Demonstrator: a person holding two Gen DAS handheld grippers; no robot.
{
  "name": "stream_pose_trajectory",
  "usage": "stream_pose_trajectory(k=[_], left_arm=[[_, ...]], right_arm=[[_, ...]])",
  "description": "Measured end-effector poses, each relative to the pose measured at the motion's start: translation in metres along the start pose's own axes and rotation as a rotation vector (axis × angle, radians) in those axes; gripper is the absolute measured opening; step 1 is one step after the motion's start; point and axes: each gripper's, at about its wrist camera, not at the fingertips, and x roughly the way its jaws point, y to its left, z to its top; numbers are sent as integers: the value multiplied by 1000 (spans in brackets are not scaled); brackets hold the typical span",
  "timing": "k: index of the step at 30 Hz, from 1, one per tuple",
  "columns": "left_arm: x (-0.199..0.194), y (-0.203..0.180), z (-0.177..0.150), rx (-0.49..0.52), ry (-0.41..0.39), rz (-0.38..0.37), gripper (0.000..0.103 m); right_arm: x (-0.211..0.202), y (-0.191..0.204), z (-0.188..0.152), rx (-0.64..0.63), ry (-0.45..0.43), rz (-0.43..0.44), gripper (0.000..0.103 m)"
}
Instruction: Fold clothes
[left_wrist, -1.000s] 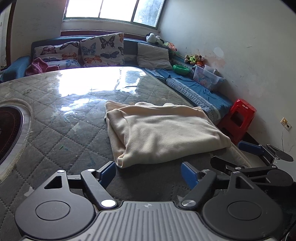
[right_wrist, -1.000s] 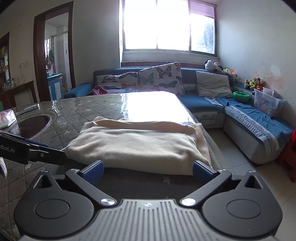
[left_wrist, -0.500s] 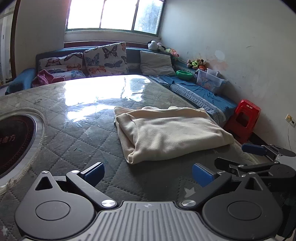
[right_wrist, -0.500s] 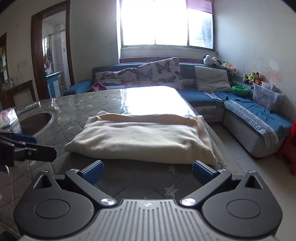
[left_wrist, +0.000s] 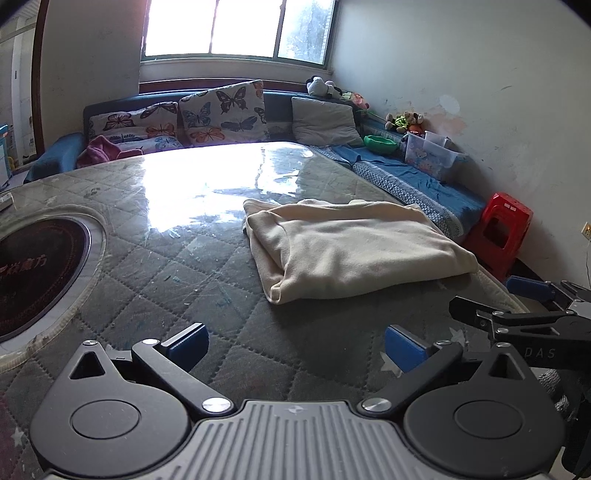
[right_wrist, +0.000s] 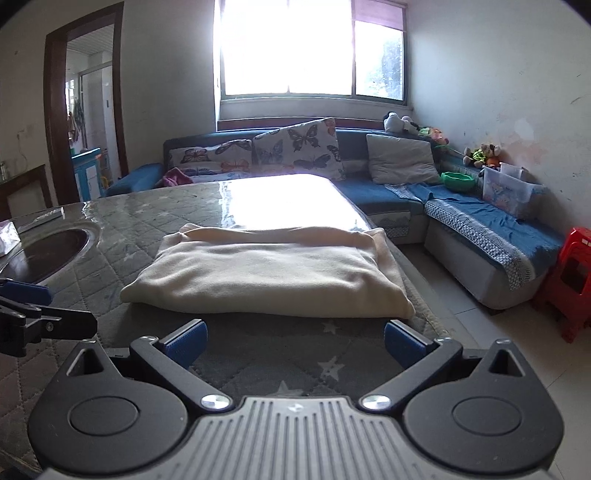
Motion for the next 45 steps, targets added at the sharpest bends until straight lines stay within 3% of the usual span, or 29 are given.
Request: stream_pose_trajectory(k=[16, 45], left_arm=[[-5, -5, -11, 5, 5, 28, 103], [-5, -7, -16, -8, 24, 63, 103]], right_arm=[[-6, 2, -10, 25, -6, -50, 103], [-9, 6, -17, 21, -11, -33, 103]])
